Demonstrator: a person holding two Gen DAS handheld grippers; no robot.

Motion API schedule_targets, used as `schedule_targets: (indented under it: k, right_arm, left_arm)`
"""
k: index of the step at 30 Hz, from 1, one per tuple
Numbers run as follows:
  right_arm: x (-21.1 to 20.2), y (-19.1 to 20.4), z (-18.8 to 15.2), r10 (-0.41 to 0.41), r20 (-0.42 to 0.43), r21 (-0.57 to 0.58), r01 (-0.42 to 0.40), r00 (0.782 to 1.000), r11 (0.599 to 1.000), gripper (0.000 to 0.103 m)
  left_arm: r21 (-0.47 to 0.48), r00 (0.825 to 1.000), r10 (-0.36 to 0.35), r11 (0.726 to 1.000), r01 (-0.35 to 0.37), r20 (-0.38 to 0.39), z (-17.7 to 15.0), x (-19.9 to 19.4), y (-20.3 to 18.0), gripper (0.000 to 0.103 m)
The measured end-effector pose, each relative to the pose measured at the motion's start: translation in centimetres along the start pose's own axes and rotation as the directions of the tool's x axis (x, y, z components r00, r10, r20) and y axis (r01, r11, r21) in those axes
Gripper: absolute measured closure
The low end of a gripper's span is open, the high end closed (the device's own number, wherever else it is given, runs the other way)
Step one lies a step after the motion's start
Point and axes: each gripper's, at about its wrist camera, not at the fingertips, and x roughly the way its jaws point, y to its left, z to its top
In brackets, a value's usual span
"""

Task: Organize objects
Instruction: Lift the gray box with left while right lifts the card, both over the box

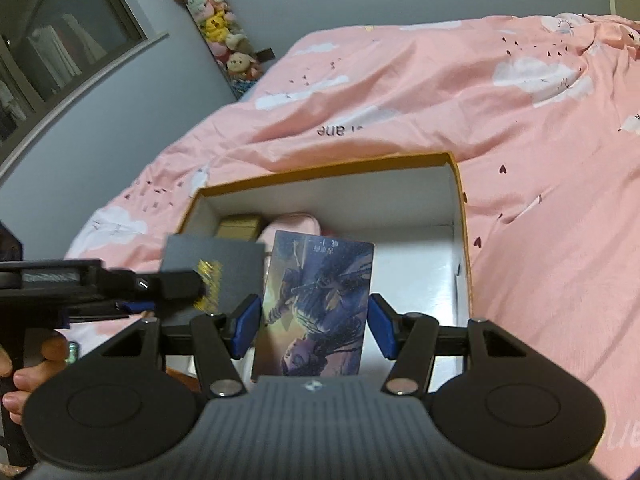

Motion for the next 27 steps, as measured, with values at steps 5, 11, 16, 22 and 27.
schedule_targets:
  k: [5,11,16,22,27]
  right_arm:
    - [1.7,-1.0,0.2,-0.018,-0.035,-0.013,0.018,0.999,1.000,0.043]
    - [3.7,-1.6,0.1,-0.026,-0.087,-0.029,0.024,0.996,0.999,0.043]
    - [5.5,-1.5,-0.2,-0.035,-0.155,-0.053,0.027,0.987,0.998,0.043]
    - [7.3,-1.1,-0.4,-0.048,-0.220,-0.088,0.029,0.974,0.996,0.043]
    - [8.4,-1.0,-0.5,-0.072,-0.259,-0.095,0.048,0.963,0.994,0.043]
  left_arm:
    - [-0.047,0.991,0.037,0.998,-0.044,-0.127,-0.7,3.3,1.5,0.059]
    - [-0.066,0.977,0.101,0.991,-0.115,-0.189,-0.9,5.3,2.6,0.059]
    - [-0.015,0.953,0.187,0.981,-0.196,-0.238,-0.8,6.4,2.5,0.059]
    - [0.005,0.939,0.215,0.975,-0.222,-0.268,-0.8,6.6,2.7,0.057]
    - [0.101,0.925,0.287,0.958,-0.269,-0.250,-1.0,5.9,1.9,0.052]
